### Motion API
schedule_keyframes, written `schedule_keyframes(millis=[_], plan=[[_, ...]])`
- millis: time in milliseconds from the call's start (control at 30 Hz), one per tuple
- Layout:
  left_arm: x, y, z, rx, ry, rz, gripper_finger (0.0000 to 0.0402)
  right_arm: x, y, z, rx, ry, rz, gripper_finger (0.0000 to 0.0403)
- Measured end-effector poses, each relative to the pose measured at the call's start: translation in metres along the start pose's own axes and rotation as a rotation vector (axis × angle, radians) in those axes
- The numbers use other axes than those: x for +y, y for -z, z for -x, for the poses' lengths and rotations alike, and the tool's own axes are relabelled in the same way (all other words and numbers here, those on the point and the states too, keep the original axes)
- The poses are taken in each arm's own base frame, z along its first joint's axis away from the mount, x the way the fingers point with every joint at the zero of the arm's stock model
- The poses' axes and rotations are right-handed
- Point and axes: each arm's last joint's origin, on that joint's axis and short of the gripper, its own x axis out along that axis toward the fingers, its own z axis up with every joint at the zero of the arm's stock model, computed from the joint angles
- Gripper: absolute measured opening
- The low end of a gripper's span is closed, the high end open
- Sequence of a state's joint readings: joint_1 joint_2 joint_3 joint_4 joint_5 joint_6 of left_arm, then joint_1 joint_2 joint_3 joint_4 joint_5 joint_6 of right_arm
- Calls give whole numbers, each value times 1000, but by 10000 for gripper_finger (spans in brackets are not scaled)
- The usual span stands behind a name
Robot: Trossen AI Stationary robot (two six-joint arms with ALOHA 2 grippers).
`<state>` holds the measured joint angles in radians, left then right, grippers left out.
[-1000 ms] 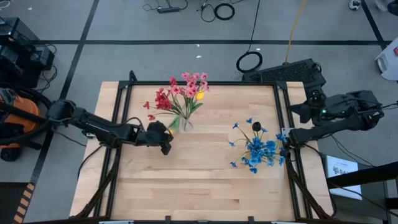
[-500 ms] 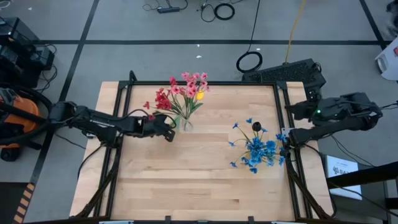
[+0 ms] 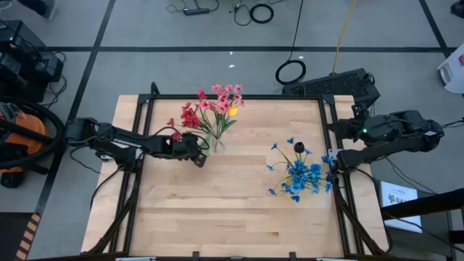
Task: Sort flowers into vase by color
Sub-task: Put the yellow flower into the transparent vase
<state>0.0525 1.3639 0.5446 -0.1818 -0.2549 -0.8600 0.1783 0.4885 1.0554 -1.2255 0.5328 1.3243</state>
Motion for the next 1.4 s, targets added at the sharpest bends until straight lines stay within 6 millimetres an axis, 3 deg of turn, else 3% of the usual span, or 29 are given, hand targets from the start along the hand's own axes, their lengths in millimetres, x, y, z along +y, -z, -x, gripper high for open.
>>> schedule_keyframes(millis=[533,967,1200,1400], plan=[[-1,-2,0,-40,0,-3,74,5,-3,0,-57,-35,-58,0],[-5,-6,0,-91,32,11,156,4,-3,0,-56,-34,-23,0],[-13,0,-15,-104,43,-70,157,5,-2,0,-54,-33,38,0],[-15,15,-36,-72,-18,-42,157,5,-2,0,-23,-44,70,0]])
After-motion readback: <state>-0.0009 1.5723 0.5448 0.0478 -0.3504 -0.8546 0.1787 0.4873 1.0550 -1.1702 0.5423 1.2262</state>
